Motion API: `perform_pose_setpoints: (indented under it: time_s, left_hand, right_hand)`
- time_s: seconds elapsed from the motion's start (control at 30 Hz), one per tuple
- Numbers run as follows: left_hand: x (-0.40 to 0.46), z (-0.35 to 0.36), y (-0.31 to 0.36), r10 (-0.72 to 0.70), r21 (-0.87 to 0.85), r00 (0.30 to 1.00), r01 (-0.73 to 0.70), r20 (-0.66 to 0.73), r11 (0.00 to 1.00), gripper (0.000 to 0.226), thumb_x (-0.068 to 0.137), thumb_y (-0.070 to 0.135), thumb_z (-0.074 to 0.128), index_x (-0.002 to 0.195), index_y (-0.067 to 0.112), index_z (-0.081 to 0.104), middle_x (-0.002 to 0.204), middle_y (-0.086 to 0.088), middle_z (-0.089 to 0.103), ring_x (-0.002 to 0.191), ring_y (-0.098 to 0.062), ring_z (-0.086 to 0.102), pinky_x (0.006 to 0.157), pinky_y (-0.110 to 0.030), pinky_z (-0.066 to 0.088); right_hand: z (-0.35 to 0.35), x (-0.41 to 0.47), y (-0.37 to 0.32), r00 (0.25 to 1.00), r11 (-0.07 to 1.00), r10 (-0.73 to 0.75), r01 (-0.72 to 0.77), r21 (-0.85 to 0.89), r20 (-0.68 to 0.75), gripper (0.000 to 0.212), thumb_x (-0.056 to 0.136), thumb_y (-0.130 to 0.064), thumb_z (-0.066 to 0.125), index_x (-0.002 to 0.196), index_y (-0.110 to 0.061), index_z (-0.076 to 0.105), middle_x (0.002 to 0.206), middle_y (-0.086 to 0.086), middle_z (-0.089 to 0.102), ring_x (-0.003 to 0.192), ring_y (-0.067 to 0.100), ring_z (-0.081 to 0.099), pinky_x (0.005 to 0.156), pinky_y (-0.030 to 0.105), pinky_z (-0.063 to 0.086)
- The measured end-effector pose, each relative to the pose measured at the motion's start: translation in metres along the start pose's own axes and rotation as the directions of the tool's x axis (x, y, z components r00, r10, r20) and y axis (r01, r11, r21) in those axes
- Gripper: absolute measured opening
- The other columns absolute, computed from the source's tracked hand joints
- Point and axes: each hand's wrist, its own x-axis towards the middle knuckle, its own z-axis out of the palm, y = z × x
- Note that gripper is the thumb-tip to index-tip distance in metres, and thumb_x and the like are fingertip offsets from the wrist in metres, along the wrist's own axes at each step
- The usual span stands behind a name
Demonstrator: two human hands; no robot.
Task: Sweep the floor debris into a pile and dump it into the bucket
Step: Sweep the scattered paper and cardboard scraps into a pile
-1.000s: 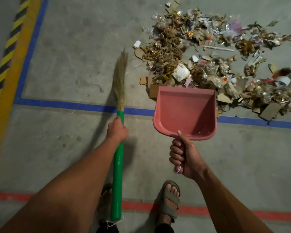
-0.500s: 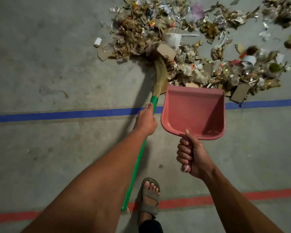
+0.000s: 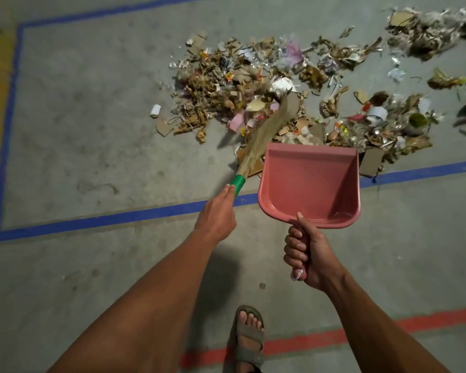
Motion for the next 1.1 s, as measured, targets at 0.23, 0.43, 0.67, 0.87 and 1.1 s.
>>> perform_pose_setpoints:
  time_s: [0.23,0.43,0.67,0.87,1.1]
  left_hand:
    - [-0.029,0.01,-0.045,-0.248,-0.235,0.949,0.2,-0.193,0.951,0.067,0.101,0.012,0.049,0.164,0.014,0.024,0.168,-0.005,0.028,0.14,-0.033,0.047,0.112,-0.043,0.042]
    - [-0.039,0.031,-0.064,-0.559,-0.309,0.821,0.505,-0.115,0.806,0.065,0.099,0.01,0.05,0.158,0.0,0.026,0.151,-0.019,0.039,0.122,-0.043,0.057,0.099,-0.048,0.047]
    - [-0.011,0.073,-0.032,-0.411,-0.229,0.886,0.455,0.217,0.86,0.06,0.094,0.014,0.06,0.149,0.002,0.042,0.143,-0.017,0.051,0.124,-0.035,0.059,0.104,-0.042,0.051]
    - [0.014,0.055,0.004,-0.085,-0.252,0.977,0.134,0.194,0.958,0.049,0.091,0.006,0.057,0.139,0.008,0.05,0.134,-0.014,0.058,0.118,-0.034,0.061,0.097,-0.044,0.054]
    - [0.008,0.029,0.004,0.087,-0.05,0.981,-0.079,0.176,0.996,0.058,0.091,-0.002,0.056,0.146,0.007,0.042,0.146,-0.012,0.046,0.127,-0.036,0.056,0.101,-0.047,0.051]
  right_hand:
    - [0.015,0.0,0.002,1.0,0.999,0.003,-0.003,-0.039,0.0,0.048,0.095,-0.055,0.062,0.068,-0.023,0.037,0.055,-0.006,0.02,0.038,0.008,0.018,0.035,0.022,0.017]
    - [0.02,0.015,0.016,1.0,1.0,0.005,-0.005,-0.029,-0.017,0.048,0.096,-0.054,0.062,0.069,-0.023,0.038,0.056,-0.006,0.02,0.038,0.007,0.018,0.034,0.022,0.02]
    - [0.019,0.03,0.036,0.999,1.0,0.001,-0.002,-0.019,-0.049,0.049,0.098,-0.053,0.06,0.068,-0.023,0.037,0.055,-0.006,0.02,0.038,0.008,0.018,0.035,0.022,0.018]
    - [0.017,0.027,0.042,0.992,0.998,-0.057,0.056,-0.008,-0.109,0.05,0.1,-0.053,0.057,0.065,-0.023,0.038,0.054,-0.006,0.021,0.039,0.008,0.016,0.037,0.023,0.016]
    - [0.039,0.014,0.04,0.988,0.995,-0.102,0.104,0.003,-0.119,0.051,0.101,-0.054,0.056,0.065,-0.023,0.037,0.053,-0.006,0.02,0.038,0.008,0.016,0.034,0.022,0.017]
